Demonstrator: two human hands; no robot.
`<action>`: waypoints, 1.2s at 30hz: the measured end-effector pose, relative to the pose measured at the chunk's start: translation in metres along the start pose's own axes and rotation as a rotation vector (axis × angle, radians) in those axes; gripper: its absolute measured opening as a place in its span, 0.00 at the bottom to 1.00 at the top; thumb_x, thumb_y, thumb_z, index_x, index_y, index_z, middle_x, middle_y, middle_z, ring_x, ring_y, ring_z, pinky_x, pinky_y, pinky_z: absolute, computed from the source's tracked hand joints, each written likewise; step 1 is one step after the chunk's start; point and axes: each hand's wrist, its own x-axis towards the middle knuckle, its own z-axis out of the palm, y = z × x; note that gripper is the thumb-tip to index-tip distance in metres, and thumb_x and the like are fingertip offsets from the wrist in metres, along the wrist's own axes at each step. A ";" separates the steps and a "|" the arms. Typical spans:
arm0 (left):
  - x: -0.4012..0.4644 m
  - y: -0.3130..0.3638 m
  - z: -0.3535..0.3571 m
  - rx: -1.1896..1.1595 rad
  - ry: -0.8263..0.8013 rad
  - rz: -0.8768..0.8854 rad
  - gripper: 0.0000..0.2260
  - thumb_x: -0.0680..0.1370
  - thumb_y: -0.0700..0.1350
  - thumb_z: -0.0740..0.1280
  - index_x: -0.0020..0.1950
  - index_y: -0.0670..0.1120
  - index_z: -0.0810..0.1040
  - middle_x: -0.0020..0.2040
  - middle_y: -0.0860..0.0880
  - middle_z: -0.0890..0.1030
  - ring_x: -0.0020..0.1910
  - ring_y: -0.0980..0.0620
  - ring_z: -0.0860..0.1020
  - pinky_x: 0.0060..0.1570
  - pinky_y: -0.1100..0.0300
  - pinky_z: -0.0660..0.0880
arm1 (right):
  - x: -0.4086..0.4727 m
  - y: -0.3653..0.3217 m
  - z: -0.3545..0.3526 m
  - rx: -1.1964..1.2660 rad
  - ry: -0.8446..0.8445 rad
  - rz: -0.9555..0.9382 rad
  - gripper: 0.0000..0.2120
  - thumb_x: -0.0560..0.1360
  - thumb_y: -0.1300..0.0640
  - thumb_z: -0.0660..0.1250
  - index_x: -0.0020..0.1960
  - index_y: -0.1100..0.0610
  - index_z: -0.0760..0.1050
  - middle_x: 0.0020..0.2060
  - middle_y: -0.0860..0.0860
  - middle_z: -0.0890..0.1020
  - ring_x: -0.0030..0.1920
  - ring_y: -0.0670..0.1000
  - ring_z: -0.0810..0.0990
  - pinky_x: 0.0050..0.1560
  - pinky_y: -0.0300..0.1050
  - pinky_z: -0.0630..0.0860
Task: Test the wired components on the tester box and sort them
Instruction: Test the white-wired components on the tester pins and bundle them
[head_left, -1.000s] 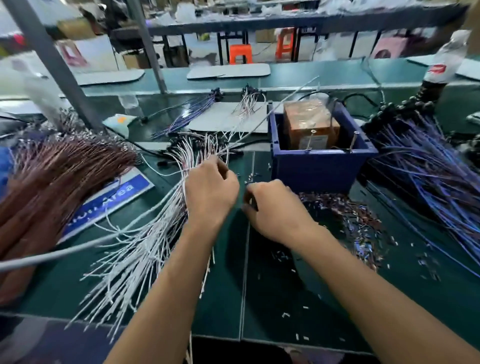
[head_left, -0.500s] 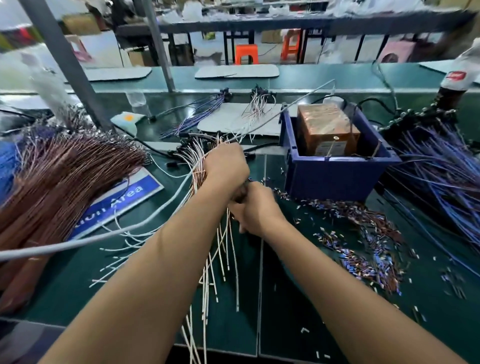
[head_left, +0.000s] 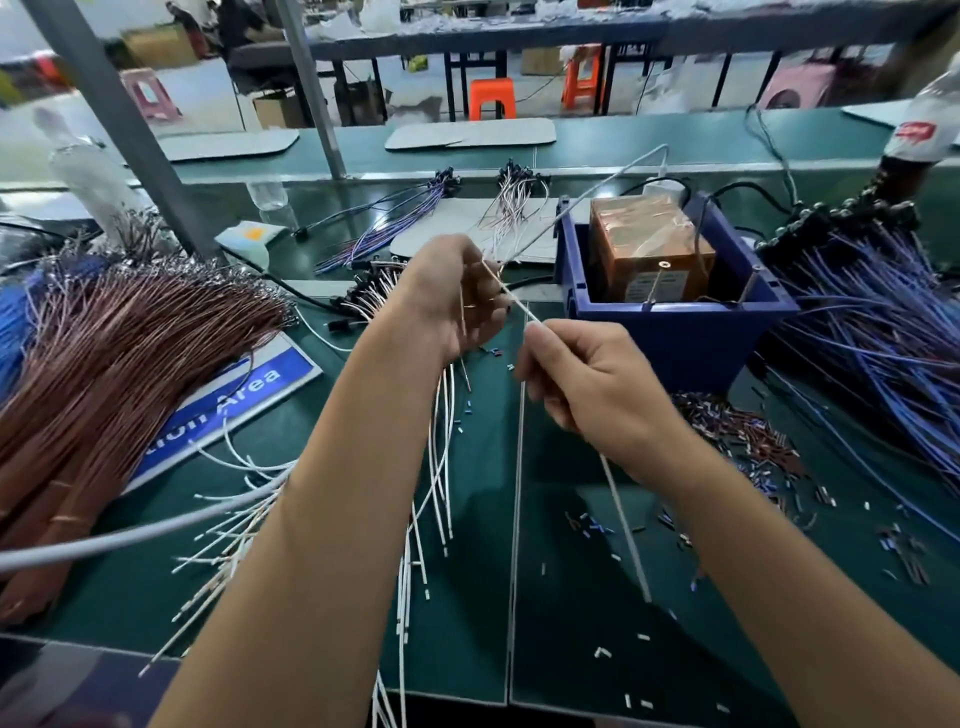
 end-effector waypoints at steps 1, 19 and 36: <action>-0.005 -0.001 0.003 -0.159 -0.028 -0.015 0.11 0.80 0.42 0.57 0.38 0.45 0.72 0.31 0.49 0.71 0.25 0.52 0.75 0.32 0.62 0.77 | -0.003 -0.005 -0.009 -0.045 -0.050 0.001 0.20 0.86 0.51 0.61 0.40 0.59 0.79 0.28 0.53 0.77 0.24 0.49 0.72 0.26 0.37 0.67; -0.062 -0.053 0.090 -1.203 -0.371 -0.003 0.22 0.85 0.53 0.55 0.31 0.51 0.56 0.23 0.54 0.58 0.18 0.55 0.57 0.21 0.64 0.54 | -0.059 -0.034 -0.151 0.266 -0.300 0.064 0.24 0.78 0.43 0.71 0.68 0.54 0.76 0.39 0.62 0.83 0.24 0.50 0.76 0.21 0.34 0.69; -0.041 -0.068 0.093 -0.956 -0.156 0.341 0.24 0.85 0.49 0.53 0.28 0.50 0.58 0.24 0.53 0.55 0.22 0.55 0.53 0.21 0.61 0.52 | -0.042 0.012 -0.150 -0.119 -0.200 0.119 0.11 0.74 0.49 0.78 0.54 0.50 0.83 0.41 0.56 0.88 0.31 0.46 0.78 0.31 0.35 0.73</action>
